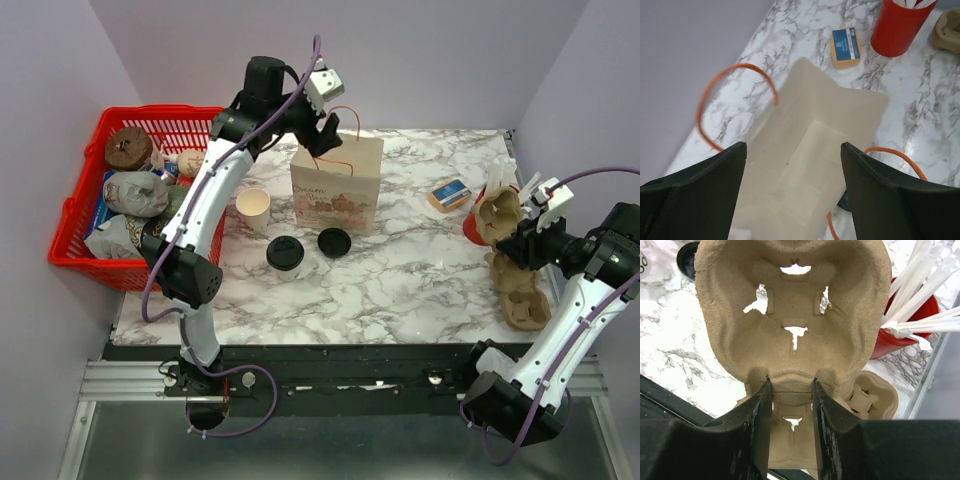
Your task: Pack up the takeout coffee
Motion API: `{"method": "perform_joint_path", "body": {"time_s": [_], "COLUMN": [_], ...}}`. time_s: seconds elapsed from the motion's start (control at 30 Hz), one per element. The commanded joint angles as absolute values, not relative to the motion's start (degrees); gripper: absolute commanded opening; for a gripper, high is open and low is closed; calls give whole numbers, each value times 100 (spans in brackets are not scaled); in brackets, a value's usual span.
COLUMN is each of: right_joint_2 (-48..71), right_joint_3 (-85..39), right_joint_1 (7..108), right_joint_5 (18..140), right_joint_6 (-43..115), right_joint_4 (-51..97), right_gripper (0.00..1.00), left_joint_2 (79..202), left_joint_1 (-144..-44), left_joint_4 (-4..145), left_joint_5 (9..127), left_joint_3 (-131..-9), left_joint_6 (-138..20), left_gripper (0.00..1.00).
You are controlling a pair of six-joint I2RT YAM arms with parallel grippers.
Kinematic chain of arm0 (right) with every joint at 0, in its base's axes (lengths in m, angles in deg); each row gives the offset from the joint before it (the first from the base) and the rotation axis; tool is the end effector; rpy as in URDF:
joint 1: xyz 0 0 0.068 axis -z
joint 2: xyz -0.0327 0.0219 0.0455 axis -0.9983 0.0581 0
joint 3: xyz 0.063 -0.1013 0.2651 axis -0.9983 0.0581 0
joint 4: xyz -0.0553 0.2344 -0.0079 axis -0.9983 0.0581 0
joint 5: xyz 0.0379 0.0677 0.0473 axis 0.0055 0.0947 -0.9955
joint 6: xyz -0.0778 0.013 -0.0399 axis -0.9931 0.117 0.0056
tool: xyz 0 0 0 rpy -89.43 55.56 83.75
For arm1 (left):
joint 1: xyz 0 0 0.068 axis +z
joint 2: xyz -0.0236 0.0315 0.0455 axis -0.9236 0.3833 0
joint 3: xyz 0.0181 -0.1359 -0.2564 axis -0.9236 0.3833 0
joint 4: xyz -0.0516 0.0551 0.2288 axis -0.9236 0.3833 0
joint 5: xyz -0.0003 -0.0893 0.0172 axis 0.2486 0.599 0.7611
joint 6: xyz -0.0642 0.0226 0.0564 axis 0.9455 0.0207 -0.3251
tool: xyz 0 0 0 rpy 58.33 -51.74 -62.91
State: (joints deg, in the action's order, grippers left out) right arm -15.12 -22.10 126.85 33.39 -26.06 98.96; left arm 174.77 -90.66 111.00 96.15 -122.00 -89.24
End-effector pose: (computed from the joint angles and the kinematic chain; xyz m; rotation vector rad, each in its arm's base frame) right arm 0.1265 -0.0244 0.3766 -0.5816 2.0191 0.2364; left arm 0.3870 -0.2166 0.4370 1.0722 1.6493 -0.6751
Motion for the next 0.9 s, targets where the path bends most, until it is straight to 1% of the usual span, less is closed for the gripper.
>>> {"method": "perform_joint_path", "body": {"time_s": [0.0, 0.03, 0.17, 0.2, 0.33, 0.43, 0.63, 0.73, 0.77, 0.83, 0.87], "right_joint_2": [-1524, -1489, -1305, -1269, -1190, -1216, -1234, -1243, -1243, -1234, -1199], "right_joint_3": [-2253, -2253, -2359, -2385, -2473, -2447, -2473, -2456, -2455, -2473, -2490], "right_joint_1": [12666, 12666, 12657, 12648, 12640, 12631, 12622, 12622, 12622, 12622, 12613], "right_joint_5": [2947, 2938, 2885, 2868, 2824, 2841, 2903, 2938, 2938, 2929, 2929], "right_joint_6": [-2601, -2601, -2759, -2785, -2838, -2812, -2803, -2777, -2759, -2759, -2759], "right_joint_4": [10491, 10509, 10684, 10728, 10843, 10825, 10878, 10861, 10852, 10860, 10869], "right_gripper": [3, 5, 5, 4, 2, 2, 1, 1, 1, 1, 1], "left_joint_2": [17345, 17406, 17914, 18038, 18504, 18716, 19059, 19147, 19156, 19182, 19182], "left_joint_1": [-8856, -8777, -8715, -8715, -8654, -8645, -8645, -8662, -8671, -8680, -8714], "left_joint_4": [11623, 11596, 11551, 11726, 12201, 12272, 12509, 12703, 12755, 12922, 12975], "left_joint_5": [9016, 9007, 8945, 9058, 9619, 9762, 9692, 9710, 9710, 9771, 9771], "left_joint_3": [-12522, -12619, -13173, -13452, -13919, -13973, -14079, -14079, -14079, -14079, -14079], "left_joint_6": [-9779, -9735, -9769, -9891, -10489, -10841, -11325, -11666, -11746, -11931, -12114], "left_gripper": [85, 85, 89, 89, 89, 88, 85, 80, 75, 72, 69]}}
